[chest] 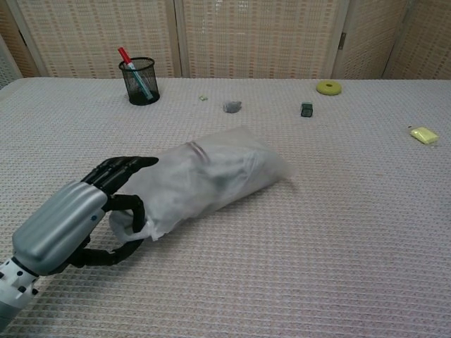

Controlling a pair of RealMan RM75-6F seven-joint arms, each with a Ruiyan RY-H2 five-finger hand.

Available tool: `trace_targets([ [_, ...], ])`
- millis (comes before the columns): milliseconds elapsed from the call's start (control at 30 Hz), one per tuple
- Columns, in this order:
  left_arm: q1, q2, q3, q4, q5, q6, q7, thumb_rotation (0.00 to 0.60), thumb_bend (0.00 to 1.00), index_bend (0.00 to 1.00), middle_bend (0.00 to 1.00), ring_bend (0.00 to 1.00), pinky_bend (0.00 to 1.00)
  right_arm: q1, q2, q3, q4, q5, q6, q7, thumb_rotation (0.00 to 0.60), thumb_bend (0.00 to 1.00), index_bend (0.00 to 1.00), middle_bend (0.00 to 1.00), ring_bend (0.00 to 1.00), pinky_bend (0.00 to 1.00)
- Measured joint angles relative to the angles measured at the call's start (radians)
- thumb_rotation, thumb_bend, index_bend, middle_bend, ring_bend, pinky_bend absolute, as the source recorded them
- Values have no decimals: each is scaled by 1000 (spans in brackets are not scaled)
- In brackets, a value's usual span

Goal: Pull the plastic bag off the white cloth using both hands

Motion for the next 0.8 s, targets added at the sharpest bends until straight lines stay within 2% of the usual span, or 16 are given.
trace_targets([
  [167,-11,5,-1,-23,-4,-11,21,600,614,727,109,0,92,48,-118,39,111,11,-25,98,600,348,349,1,0,0],
  [300,-17,11,-8,-27,-16,-20,17,600,613,727,110,0,92,92,-239,74,212,21,-40,161,600,374,435,38,0,0],
  [600,-36,30,-23,-31,-34,-32,8,600,611,727,111,0,92,204,-523,154,414,54,-68,252,600,374,446,45,0,0],
  [800,-45,46,-29,-43,-40,-33,9,600,611,727,111,0,92,287,-657,225,507,115,-99,264,600,373,440,43,0,0],
])
